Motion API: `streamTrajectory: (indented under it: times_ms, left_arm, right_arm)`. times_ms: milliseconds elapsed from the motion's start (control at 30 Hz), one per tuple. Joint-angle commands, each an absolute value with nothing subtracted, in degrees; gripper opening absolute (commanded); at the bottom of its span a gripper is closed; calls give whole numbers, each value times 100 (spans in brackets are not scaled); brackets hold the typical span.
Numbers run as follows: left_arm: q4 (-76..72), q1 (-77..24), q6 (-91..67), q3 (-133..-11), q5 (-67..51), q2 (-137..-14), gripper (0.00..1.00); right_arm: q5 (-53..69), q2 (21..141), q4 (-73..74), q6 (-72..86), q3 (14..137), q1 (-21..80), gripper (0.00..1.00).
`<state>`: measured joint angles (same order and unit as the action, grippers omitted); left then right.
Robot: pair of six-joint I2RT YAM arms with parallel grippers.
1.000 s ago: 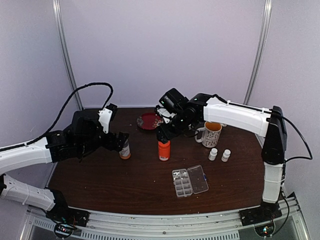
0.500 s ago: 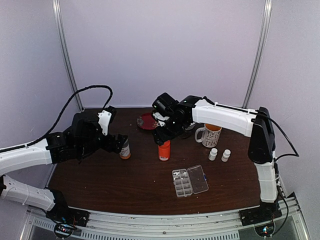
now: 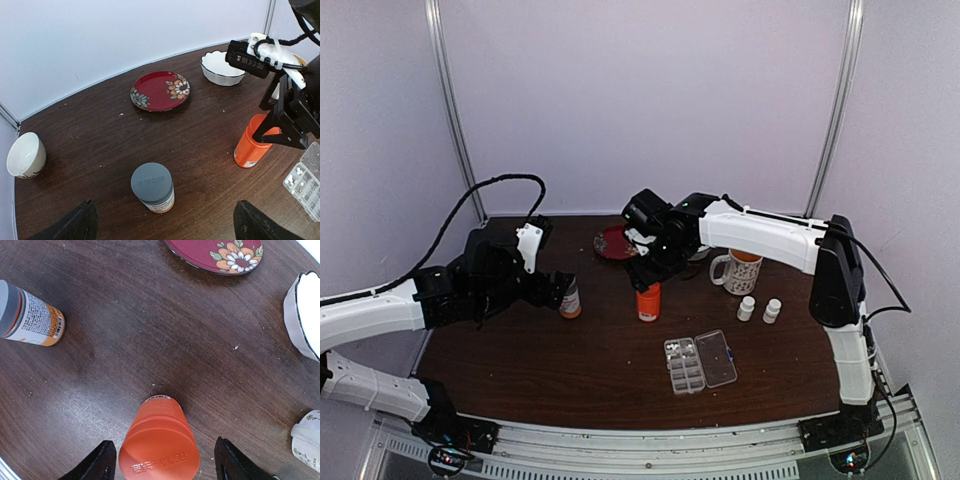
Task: Sort the pills into containers
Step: Pick up the pill bottle from the center of the board.
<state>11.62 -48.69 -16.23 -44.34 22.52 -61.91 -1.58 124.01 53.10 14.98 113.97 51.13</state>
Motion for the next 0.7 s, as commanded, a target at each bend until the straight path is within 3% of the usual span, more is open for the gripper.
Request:
streamTrajectory:
  times_ms: [0, 100, 433, 533, 667]
  left_arm:
    - [967, -4806, -1626, -4384, 2285, -6125, 98]
    - [961, -4808, -1626, -4377, 2277, -6115, 98]
    - [952, -4799, -1643, -4332, 2260, -6100, 97]
    - [948, -4799, -1648, -4316, 2267, -6078, 98]
    - [939, -4799, -1663, -4300, 2259, -6068, 97]
  right_arm:
    - [-246, 12536, 5413, 1491, 11621, 5164, 73]
    - [-254, 12544, 5427, 1473, 11637, 5189, 77]
    - [-203, 12605, 5471, 1483, 11663, 5194, 67]
    - [-222, 12617, 5484, 1485, 11663, 5203, 72]
    - [-240, 12629, 5517, 1485, 11673, 5201, 71]
